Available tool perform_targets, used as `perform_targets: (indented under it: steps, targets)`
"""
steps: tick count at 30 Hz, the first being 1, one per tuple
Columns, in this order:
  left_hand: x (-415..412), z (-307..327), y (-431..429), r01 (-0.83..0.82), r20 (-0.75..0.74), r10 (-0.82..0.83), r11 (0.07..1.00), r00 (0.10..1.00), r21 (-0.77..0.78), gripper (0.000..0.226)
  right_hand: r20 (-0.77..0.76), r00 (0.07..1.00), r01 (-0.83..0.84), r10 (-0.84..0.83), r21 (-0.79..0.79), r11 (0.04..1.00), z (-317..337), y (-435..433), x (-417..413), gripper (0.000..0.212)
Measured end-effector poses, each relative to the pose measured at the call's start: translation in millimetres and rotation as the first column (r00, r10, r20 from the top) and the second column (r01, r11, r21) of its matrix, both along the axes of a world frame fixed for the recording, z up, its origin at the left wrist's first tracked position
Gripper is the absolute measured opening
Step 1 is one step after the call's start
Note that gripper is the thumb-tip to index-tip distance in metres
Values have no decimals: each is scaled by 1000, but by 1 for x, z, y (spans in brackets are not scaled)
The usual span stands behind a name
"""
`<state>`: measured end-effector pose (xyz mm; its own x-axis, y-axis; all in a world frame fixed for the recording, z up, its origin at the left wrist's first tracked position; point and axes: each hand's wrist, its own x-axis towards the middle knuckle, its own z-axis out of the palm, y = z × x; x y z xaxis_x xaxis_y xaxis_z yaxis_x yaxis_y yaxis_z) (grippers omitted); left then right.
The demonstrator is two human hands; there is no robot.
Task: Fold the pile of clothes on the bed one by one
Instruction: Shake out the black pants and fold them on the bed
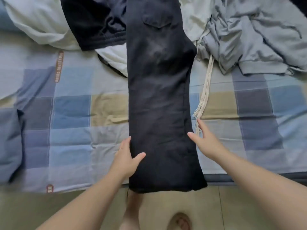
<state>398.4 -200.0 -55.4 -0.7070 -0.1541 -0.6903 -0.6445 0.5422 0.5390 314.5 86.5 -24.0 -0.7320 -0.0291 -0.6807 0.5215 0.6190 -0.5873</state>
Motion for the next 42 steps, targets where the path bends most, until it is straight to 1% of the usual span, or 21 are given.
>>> perform_targets:
  steps: [2, 4, 6, 8, 9, 10, 13, 15, 18, 20, 22, 24, 25, 27, 30, 32, 34, 36, 39, 40, 42]
  targets:
    - [39, -15, 7, -91, -36, 93, 995, 995, 30, 77, 26, 999, 29, -28, -16, 999, -20, 3, 41, 76]
    - [68, -29, 15, -124, -60, 123, 992, 991, -3, 68, 42, 999, 29, -29, -1, 1000, -38, 4, 78, 74]
    - [87, -40, 20, -161, -33, 160, 987, 987, -19, 59, 34, 997, -68, 64, 140, 988, -53, 2, 103, 70]
    - [97, -49, 23, -198, 2, 198, 979, 980, -42, 46, 21, 981, -186, 192, 366, 912, -62, -2, 118, 66]
    - [100, -52, 23, -187, 12, 188, 980, 982, -71, 39, 18, 978, -194, 206, 426, 884, -66, -5, 121, 64]
    - [102, -55, 23, -163, 17, 166, 981, 986, -106, 35, 18, 985, -165, 174, 429, 888, -70, -8, 123, 59]
    - [104, -60, 21, -107, 6, 110, 982, 994, -157, 35, 25, 999, -32, 26, 326, 945, -79, -13, 121, 27]
    - [108, -60, 22, -115, -20, 113, 983, 993, -144, 34, -5, 1000, -18, 20, 282, 959, -81, -13, 122, 32]
    - [122, -52, 31, -200, -81, 194, 976, 978, -87, 30, -87, 996, 16, -1, 172, 985, -75, -7, 134, 24]
    - [135, -45, 39, -227, -127, 217, 972, 968, -65, 27, -182, 983, 27, 4, 171, 985, -67, 0, 148, 24]
    - [144, -39, 49, -217, -156, 210, 975, 965, -33, 28, -296, 955, 83, -22, 196, 977, -61, 8, 159, 22]
    - [148, -39, 58, -206, -157, 201, 979, 967, -12, 32, -338, 941, 104, -23, 226, 969, -59, 18, 167, 17]
    - [147, -40, 62, -202, -149, 198, 979, 969, -13, 33, -311, 950, 92, -8, 255, 963, -60, 23, 170, 14]
    - [146, -43, 68, -170, -118, 165, 985, 979, -35, 32, -195, 981, 61, 3, 320, 945, -66, 32, 174, 12]
    - [145, -51, 72, -122, -71, 120, 992, 990, -26, 21, -30, 998, 65, -58, 351, 934, -75, 42, 180, 16]
    - [149, -53, 74, -153, -74, 153, 988, 985, 10, 20, -46, 995, 100, -89, 377, 921, -78, 42, 186, 28]
    - [154, -52, 76, -207, -104, 211, 977, 972, 41, 28, -110, 988, 144, -108, 414, 899, -78, 41, 190, 48]
    - [153, -51, 76, -267, -126, 271, 962, 954, 50, 41, -119, 984, 171, -136, 377, 910, -77, 38, 186, 57]
    - [146, -50, 74, -299, -87, 300, 954, 950, 23, 52, -63, 984, 180, -169, 292, 939, -76, 33, 171, 51]
    - [144, -49, 74, -285, -58, 285, 958, 957, 19, 50, -36, 984, 175, -172, 257, 950, -77, 32, 167, 50]
    - [142, -49, 71, -231, -3, 232, 972, 973, 47, 34, 22, 985, 163, -168, 155, 974, -80, 31, 165, 42]
